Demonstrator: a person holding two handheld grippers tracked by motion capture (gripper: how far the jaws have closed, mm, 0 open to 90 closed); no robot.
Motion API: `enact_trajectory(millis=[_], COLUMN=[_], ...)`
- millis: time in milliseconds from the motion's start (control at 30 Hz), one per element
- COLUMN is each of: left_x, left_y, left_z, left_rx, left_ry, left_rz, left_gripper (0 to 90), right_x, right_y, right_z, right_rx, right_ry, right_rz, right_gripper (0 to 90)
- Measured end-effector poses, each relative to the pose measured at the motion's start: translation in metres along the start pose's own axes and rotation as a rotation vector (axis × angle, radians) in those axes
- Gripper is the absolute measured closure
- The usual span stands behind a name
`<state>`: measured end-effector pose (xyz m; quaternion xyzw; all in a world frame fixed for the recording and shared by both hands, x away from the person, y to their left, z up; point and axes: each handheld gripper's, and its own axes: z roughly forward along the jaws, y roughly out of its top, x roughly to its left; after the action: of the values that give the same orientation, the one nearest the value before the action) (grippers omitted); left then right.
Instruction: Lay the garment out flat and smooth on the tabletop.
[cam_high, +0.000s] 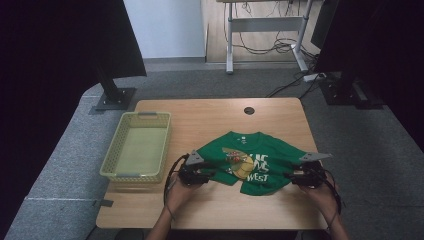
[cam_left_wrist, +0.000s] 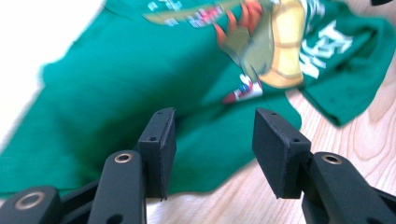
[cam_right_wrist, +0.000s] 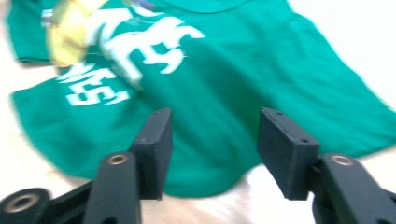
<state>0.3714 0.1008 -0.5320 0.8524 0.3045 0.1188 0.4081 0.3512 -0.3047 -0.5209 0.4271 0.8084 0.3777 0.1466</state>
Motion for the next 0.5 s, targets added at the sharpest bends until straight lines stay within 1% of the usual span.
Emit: enact_trajectory(millis=[33,67,100,133,167,200,233,267,300,333,367,400,433,467,500], left_x=[0.0,-0.001,0.0,0.0,0.0,0.004,0.004,0.004,0.009,0.009,0.009,0.009,0.013,0.013,0.013], left_y=[0.0,-0.002,-0.003,-0.003,-0.003,-0.005,-0.005,-0.005,-0.006,-0.006,-0.006,-0.006,-0.003,-0.003,-0.003], left_z=[0.0,0.008,0.011,0.011,0.011,0.016,0.016,0.016,0.018,0.018,0.018,0.018,0.021,0.021,0.021], left_rx=[0.0,0.034,0.044,0.044,0.044,0.066,0.066,0.066,0.053,0.053,0.053,0.053,0.066,0.066,0.066], left_ry=[0.0,0.01,0.016,0.016,0.016,0.032,0.032,0.032,0.043,0.043,0.043,0.043,0.077,0.077,0.077], left_rz=[0.0,0.013,0.015,0.015,0.015,0.002,0.002,0.002,-0.014,-0.014,-0.014,-0.014,0.011,0.011,0.011], left_gripper=[49.0,49.0,48.7,48.7,48.7,48.7,48.1,48.1,48.1,48.4,48.4,48.4,48.4,48.6,48.6], right_x=[0.0,0.013,0.017,0.017,0.018,0.018,0.018,0.015,0.015,0.015,0.009,0.009,0.009,0.009,-0.002], right_y=[0.0,-0.002,-0.006,-0.006,-0.008,-0.008,-0.008,-0.01,-0.01,-0.01,-0.007,-0.007,-0.007,-0.007,-0.004], right_z=[0.0,0.009,0.019,0.019,0.024,0.024,0.024,0.03,0.03,0.03,0.032,0.032,0.032,0.032,0.037], right_rx=[0.0,0.029,0.067,0.067,0.085,0.085,0.085,0.092,0.092,0.092,0.101,0.101,0.101,0.101,0.083], right_ry=[0.0,0.031,0.025,0.025,0.018,0.018,0.018,0.001,0.001,0.001,-0.007,-0.007,-0.007,-0.007,-0.021], right_rz=[0.0,-0.027,-0.055,-0.055,-0.066,-0.066,-0.066,-0.084,-0.084,-0.084,-0.093,-0.093,-0.093,-0.093,-0.083], right_gripper=[42.3,39.2,37.1,37.1,37.1,35.7,35.7,35.7,35.5,35.5,35.5,34.9,34.9,34.9,34.9])
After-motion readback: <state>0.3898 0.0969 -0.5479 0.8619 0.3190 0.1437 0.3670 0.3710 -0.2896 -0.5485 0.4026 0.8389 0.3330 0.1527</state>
